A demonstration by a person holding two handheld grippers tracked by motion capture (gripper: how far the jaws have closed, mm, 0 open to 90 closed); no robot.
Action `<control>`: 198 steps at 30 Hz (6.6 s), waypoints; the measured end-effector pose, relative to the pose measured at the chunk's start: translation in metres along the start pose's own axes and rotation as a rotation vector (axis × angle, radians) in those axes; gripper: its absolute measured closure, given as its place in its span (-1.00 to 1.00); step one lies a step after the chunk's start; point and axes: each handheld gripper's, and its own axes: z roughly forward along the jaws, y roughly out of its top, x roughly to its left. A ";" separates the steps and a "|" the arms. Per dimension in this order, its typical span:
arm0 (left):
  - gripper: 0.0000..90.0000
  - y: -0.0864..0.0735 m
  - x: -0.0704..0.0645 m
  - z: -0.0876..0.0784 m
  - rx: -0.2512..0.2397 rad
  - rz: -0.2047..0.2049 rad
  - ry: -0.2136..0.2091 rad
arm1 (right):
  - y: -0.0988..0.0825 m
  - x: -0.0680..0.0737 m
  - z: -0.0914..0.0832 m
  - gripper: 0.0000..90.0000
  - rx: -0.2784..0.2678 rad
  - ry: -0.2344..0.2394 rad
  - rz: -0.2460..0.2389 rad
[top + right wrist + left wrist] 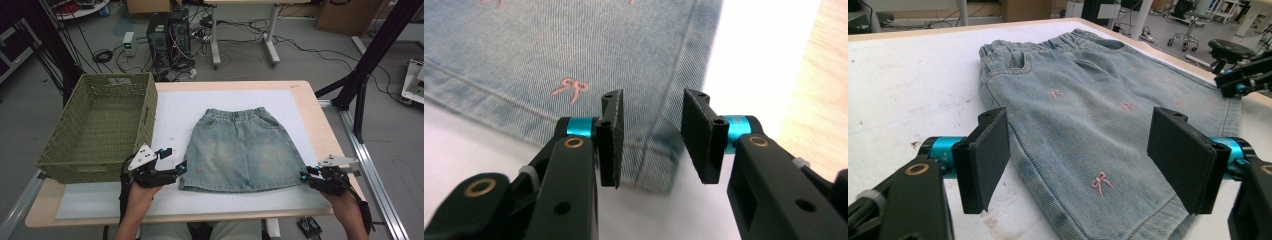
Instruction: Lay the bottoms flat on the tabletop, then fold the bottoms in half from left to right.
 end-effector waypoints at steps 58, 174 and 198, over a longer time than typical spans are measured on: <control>-0.21 -0.020 -0.024 -0.002 0.126 -0.035 0.119 | 0.075 0.031 0.012 -0.53 -0.331 0.018 0.028; 0.76 -0.038 -0.038 0.003 0.066 -0.068 0.027 | 0.255 0.173 0.198 0.92 -0.009 0.320 -0.127; 0.76 0.044 -0.093 0.057 -0.027 -0.024 -0.240 | 0.243 0.082 0.105 0.92 -0.208 0.302 0.017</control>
